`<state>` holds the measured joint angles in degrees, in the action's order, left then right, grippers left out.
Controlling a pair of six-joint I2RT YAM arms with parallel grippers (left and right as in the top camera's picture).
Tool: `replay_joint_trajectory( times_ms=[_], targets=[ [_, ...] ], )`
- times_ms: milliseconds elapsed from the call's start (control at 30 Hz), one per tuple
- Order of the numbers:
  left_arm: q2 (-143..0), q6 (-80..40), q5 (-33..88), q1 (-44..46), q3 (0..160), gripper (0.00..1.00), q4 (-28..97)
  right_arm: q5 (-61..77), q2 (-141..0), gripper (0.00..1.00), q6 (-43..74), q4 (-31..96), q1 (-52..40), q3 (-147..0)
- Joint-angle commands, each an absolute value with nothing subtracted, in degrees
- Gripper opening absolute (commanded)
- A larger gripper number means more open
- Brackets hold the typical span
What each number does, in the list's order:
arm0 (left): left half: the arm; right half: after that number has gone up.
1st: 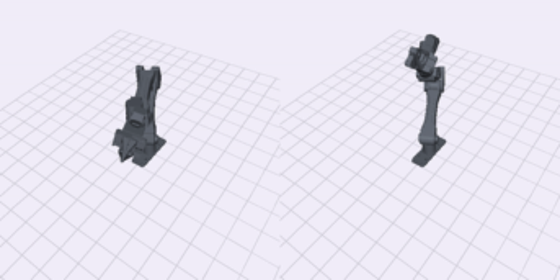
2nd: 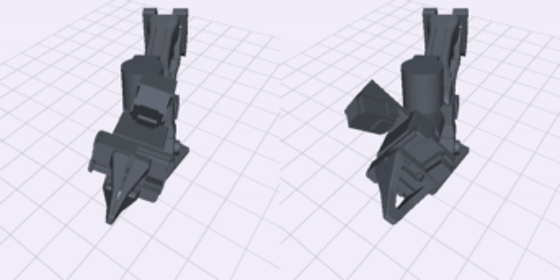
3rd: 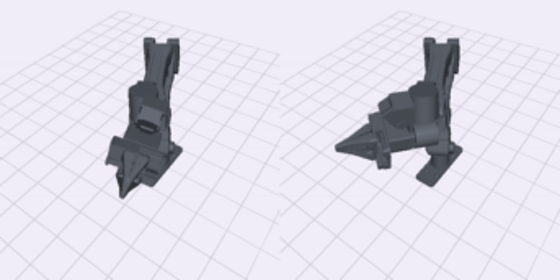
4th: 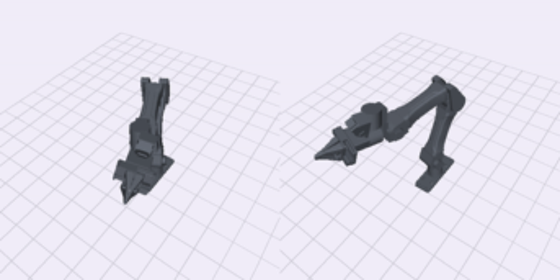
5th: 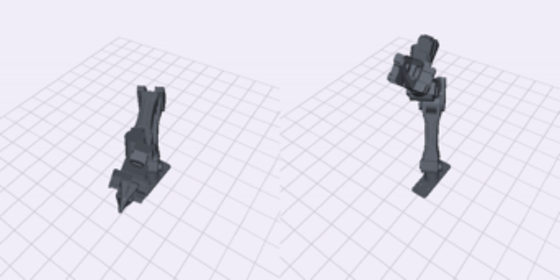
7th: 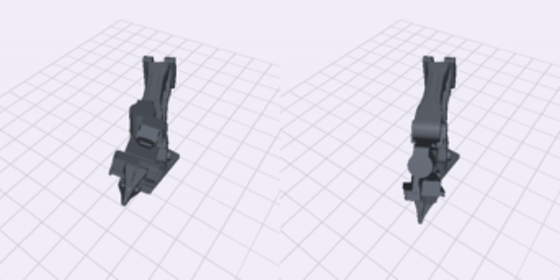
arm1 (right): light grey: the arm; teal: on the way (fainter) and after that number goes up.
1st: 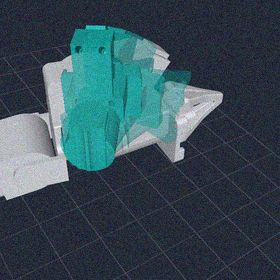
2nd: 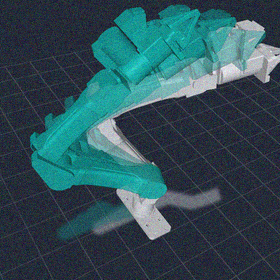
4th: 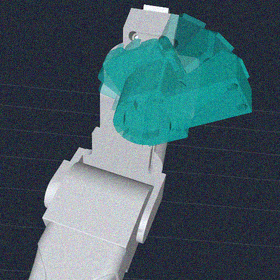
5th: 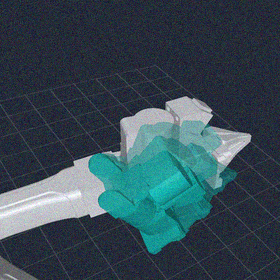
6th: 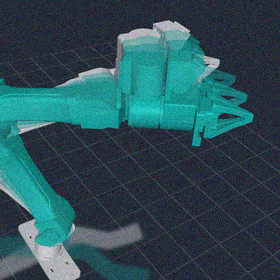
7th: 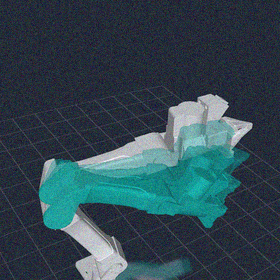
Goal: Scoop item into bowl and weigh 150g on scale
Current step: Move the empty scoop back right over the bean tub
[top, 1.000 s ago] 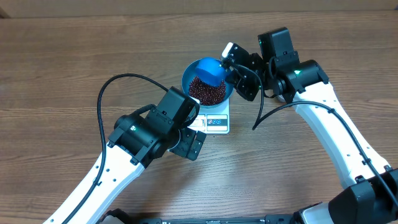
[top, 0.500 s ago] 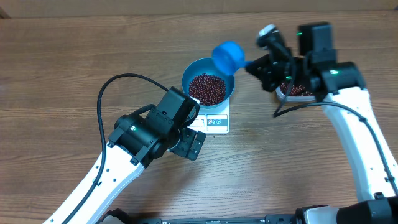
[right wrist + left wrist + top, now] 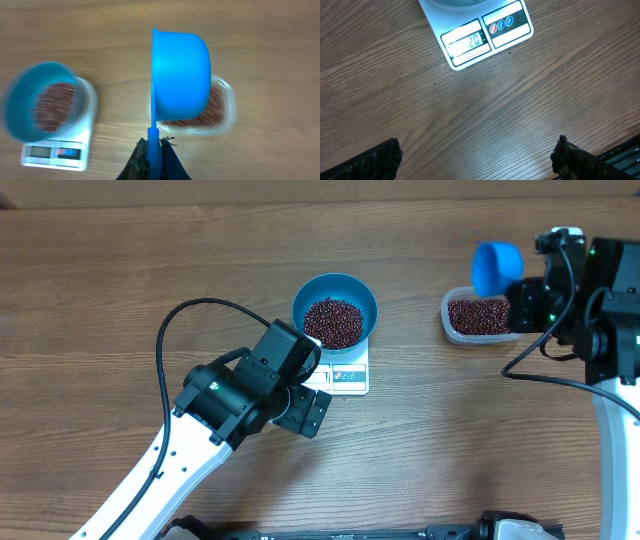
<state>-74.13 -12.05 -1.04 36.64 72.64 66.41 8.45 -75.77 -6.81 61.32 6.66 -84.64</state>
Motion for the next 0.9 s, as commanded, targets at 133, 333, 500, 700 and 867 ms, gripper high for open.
replay_joint_trajectory(
  times_ms=[133,333,500,700,867],
  targets=[
    [-73.01,-12.84,-0.56,36.29,73.08,1.0,66.39,-5.85,-80.01,0.04,-4.27,66.46,6.42,-85.84],
    [-73.01,-12.84,-0.56,36.29,73.08,1.0,66.39,-6.44,-85.1,0.04,-4.27,68.05,5.65,-85.84],
    [-73.01,-12.84,-0.56,36.29,73.08,1.0,66.39,-8.73,-87.29,0.04,-4.25,66.92,2.63,-85.84],
    [-73.01,-12.84,-0.56,36.29,73.08,1.0,66.39,-13.67,-90.17,0.04,-4.19,65.95,-0.86,-85.84],
    [-73.01,-12.86,-0.56,36.29,73.08,0.99,66.39,-14.52,-91.96,0.04,-4.01,64.97,-2.28,-85.84]
  ],
)
